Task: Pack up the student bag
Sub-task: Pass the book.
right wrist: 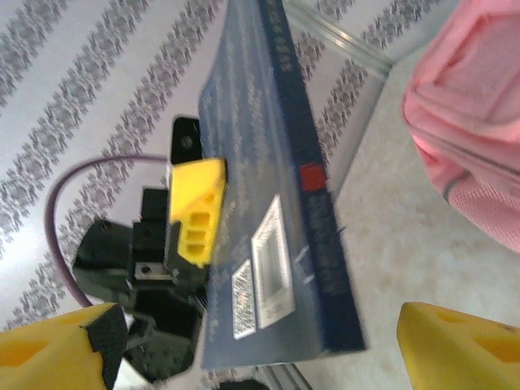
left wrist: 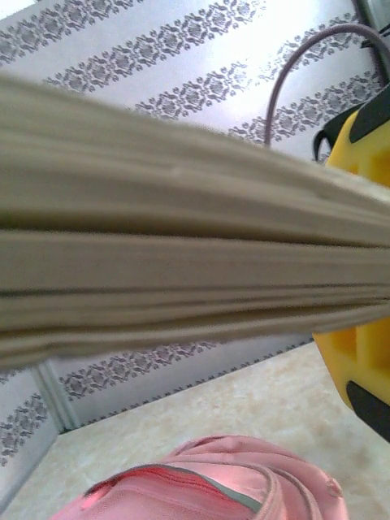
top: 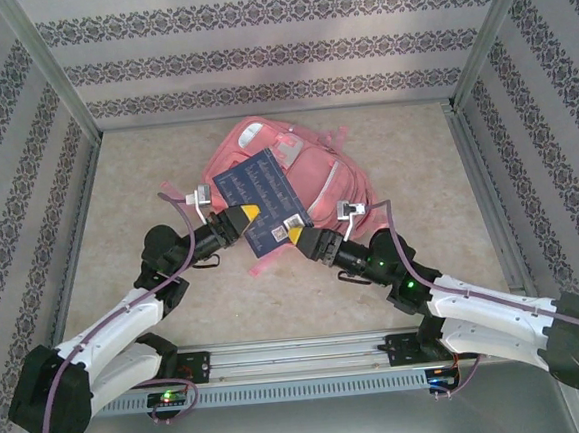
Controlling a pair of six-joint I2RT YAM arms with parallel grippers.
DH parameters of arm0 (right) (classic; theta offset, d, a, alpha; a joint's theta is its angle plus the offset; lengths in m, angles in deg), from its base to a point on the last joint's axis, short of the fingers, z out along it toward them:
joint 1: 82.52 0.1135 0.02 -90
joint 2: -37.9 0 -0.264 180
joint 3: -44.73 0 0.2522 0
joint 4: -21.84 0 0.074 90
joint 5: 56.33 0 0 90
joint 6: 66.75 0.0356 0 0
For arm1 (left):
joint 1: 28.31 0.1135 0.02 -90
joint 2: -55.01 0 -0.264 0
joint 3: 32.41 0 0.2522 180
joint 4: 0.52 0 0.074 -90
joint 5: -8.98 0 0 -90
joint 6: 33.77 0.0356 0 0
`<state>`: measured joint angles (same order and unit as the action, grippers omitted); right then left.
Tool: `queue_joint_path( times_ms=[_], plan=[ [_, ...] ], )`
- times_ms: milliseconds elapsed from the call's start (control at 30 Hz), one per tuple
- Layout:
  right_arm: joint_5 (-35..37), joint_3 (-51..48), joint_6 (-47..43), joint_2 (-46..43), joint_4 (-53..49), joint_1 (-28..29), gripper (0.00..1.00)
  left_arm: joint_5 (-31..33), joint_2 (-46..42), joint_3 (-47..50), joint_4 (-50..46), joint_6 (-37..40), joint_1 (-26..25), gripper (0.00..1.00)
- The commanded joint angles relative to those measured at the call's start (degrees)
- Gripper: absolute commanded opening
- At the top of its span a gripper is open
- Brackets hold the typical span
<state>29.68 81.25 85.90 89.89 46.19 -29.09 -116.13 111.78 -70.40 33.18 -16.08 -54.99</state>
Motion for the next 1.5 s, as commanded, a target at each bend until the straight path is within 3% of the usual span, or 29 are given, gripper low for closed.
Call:
queue_joint_path(
  times_ms=[0, 267, 733, 767, 900, 967, 1133, 1267, 1467],
  plan=[
    [7.44, 0.86, -0.31, 1.34, 8.01, 1.59, 0.88, 6.95, 0.59, -0.84, 8.47, -1.09, -2.74, 0.00],
    [13.07, 2.05, 1.39, 8.28, 16.66, 4.48, 0.79, 12.30, 3.16, -0.84, 10.40, -3.04, -6.99, 0.00],
    [16.12, 3.69, 3.01, 14.70, 22.84, 6.34, 0.47, 14.68, 4.88, 0.08, 11.27, -3.72, -9.03, 0.00],
    [16.69, 3.74, 2.65, 14.68, 22.85, 6.34, 0.42, 14.69, 5.06, 0.10, 11.35, -3.71, -9.17, 0.00],
    [19.39, 3.62, 1.02, 13.99, 21.42, 6.25, 0.07, 14.68, 5.55, 0.24, 11.16, -3.89, -9.61, 0.00],
    [21.24, 3.07, 0.09, 13.02, 19.58, 6.16, 0.00, 14.49, 5.60, 0.54, 10.98, -3.73, -9.57, 0.02],
    [23.72, 2.28, -0.73, 8.70, 9.17, 4.85, 0.00, 14.04, 5.45, 0.94, 7.02, -1.72, -9.55, 0.41],
    [23.19, 4.58, -3.79, 1.41, -9.77, 1.31, 0.00, 12.21, 4.43, -2.13, -3.53, 3.61, -9.53, 0.48],
    [29.30, 13.36, -16.82, -7.99, -38.46, -1.08, 0.00, 11.31, 5.19, -14.92, -32.94, 20.27, -9.54, 0.50]
  ],
)
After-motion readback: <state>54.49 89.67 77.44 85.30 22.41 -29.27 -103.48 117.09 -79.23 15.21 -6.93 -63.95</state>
